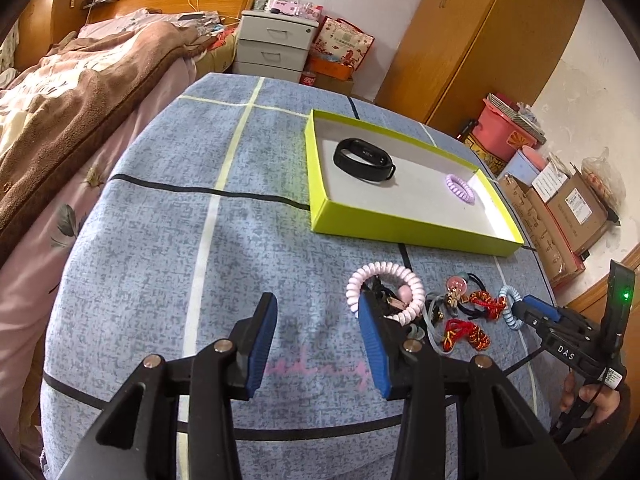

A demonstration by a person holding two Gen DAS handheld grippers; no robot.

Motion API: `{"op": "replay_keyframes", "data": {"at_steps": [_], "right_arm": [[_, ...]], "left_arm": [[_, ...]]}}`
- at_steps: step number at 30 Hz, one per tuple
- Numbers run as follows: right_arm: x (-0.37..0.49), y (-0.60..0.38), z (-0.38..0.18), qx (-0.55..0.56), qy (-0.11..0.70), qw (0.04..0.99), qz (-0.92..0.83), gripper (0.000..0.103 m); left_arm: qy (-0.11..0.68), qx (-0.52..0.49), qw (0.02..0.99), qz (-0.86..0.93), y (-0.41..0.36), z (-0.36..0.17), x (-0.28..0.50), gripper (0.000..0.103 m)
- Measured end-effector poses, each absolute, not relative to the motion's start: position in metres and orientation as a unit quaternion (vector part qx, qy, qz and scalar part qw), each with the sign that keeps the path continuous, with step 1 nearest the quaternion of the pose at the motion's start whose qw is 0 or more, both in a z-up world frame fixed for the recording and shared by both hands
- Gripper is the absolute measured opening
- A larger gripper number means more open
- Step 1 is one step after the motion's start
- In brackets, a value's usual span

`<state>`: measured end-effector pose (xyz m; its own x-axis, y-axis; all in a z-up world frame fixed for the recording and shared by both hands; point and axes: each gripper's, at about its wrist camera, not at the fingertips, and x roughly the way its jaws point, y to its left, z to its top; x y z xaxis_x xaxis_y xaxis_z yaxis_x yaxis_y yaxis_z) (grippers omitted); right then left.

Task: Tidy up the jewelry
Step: 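Grasp the pink coil tie with the left gripper while the right grasps the light blue coil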

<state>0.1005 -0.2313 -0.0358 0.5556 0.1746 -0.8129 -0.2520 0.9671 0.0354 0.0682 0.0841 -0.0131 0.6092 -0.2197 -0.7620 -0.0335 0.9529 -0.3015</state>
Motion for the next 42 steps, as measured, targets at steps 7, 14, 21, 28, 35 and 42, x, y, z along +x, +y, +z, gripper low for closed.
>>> {"op": "replay_keyframes", "data": {"at_steps": [7,14,21,28,35,42], "right_arm": [[0.101,-0.233,-0.036,-0.039,0.453,0.883,0.117,0.014],[0.097,-0.236,-0.036,-0.029,0.451,0.884,0.121,0.011],[0.097,-0.239,-0.036,-0.022,0.452,0.883,0.123,0.011],[0.098,-0.241,-0.036,-0.017,0.452,0.883,0.125,0.011],[0.099,-0.241,-0.036,-0.014,0.452,0.883,0.126,0.011],[0.099,-0.241,-0.036,-0.013,0.452,0.883,0.127,0.011]], "left_arm": [[0.448,-0.140,0.881,-0.067,0.074,-0.020,0.077,0.044],[0.463,-0.122,0.876,-0.057,0.067,-0.024,0.089,0.044],[0.470,-0.091,0.876,-0.053,0.060,-0.026,0.093,0.043],[0.479,-0.012,0.877,-0.031,0.042,-0.025,0.098,0.044],[0.477,0.028,0.878,-0.026,0.034,-0.025,0.095,0.038],[0.474,0.025,0.879,-0.044,0.029,-0.024,0.094,0.011]]}}
